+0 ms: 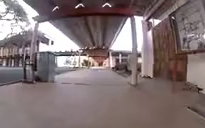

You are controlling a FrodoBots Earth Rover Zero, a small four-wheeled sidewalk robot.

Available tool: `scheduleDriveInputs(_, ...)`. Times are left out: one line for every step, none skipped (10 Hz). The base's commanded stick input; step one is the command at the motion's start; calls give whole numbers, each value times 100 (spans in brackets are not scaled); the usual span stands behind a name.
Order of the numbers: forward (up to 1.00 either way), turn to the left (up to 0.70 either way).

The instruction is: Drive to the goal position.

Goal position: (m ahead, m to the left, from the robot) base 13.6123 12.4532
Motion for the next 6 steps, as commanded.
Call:
scheduleDriveInputs(70, 0)
scheduleDriveInputs(70, 0)
scheduleDriveInputs(70, 0)
scheduleDriveInputs(70, 0)
scheduleDriveInputs(70, 0)
scheduleDriveInputs(70, 0)
